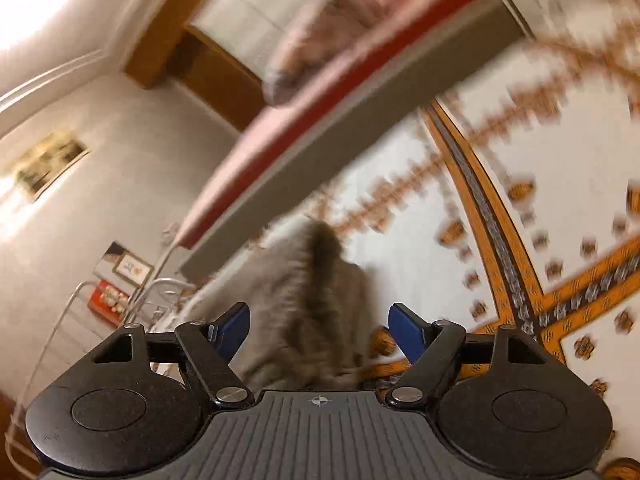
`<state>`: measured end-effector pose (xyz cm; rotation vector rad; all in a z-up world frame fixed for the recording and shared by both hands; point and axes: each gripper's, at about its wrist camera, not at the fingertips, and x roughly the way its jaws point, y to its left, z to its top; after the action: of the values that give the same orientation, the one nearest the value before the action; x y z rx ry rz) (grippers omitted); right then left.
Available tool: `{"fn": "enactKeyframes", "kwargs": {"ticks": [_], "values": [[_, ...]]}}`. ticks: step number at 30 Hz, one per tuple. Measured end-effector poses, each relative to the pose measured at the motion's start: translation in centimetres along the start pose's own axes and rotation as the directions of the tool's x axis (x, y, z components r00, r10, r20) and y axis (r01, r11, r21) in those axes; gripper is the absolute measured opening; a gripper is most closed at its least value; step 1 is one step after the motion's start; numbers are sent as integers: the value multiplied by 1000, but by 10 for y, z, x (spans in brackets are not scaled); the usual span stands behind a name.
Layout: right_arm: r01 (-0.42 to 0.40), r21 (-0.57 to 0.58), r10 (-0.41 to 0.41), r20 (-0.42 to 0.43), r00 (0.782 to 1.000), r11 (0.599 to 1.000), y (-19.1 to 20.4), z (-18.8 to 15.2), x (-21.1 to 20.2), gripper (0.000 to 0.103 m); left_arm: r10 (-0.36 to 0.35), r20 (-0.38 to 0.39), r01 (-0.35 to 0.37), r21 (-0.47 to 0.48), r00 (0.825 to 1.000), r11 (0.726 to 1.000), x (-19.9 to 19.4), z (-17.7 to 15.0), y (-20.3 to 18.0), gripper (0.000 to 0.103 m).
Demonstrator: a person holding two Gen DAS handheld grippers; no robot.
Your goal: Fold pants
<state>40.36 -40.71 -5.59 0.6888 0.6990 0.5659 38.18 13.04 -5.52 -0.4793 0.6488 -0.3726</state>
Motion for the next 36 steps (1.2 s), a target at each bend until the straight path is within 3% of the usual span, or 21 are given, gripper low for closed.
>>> {"fn": "enactKeyframes", "kwargs": {"ticks": [2, 4, 5, 6, 7, 10, 15, 19, 22, 27, 30, 33, 36], "values": [[6, -58, -7, -17, 1000, 998, 18, -8, 1, 76, -1, -7, 1, -6, 1000, 1000, 0, -7, -11, 70], [35, -102, -43, -72, 996, 994, 29, -20, 18, 76, 42, -34, -41, 22, 999, 999, 12, -13, -25, 70], [65, -99, -76, -114, 991, 993, 29, -24, 30, 76, 73, -54, -71, 44, 996, 996, 20, -17, -28, 72], [129, -107, -145, -162, 976, 986, 24, -32, 42, 85, 110, -71, -106, 60, 991, 993, 29, -24, -26, 72], [164, -96, -181, -203, 962, 982, 15, -38, 51, 86, 119, -51, -115, 69, 992, 991, 30, -31, -26, 72], [158, -61, -165, -149, 975, 986, 21, -39, 40, 86, 135, -32, -133, 74, 990, 988, 19, -34, -31, 70], [136, -181, -150, -68, 986, 974, 51, -51, -12, 86, 156, -39, -152, 94, 987, 984, -6, -32, -49, 70], [154, -242, -163, -20, 986, 958, 79, -64, -51, 90, 210, -24, -203, 174, 977, 964, -39, -45, -77, 79], [185, -295, -180, 42, 983, 937, 100, -88, -93, 103, 218, -12, -211, 204, 976, 956, -73, -59, -98, 81], [257, -330, -237, 101, 966, 908, 130, -124, -153, 103, 256, 52, -261, 258, 965, 930, -130, -86, -134, 89], [314, -384, -272, 160, 949, 868, 152, -157, -180, 103, 241, 92, -256, 235, 966, 938, -162, -109, -150, 90], [353, -444, -279, 225, 934, 823, 179, -191, -201, 103, 267, 124, -290, 235, 956, 928, -188, -138, -166, 91], [332, -452, -256, 223, 941, 828, 194, -217, -208, 103, 283, 155, -314, 236, 946, 920, -211, -163, -181, 91]]}}
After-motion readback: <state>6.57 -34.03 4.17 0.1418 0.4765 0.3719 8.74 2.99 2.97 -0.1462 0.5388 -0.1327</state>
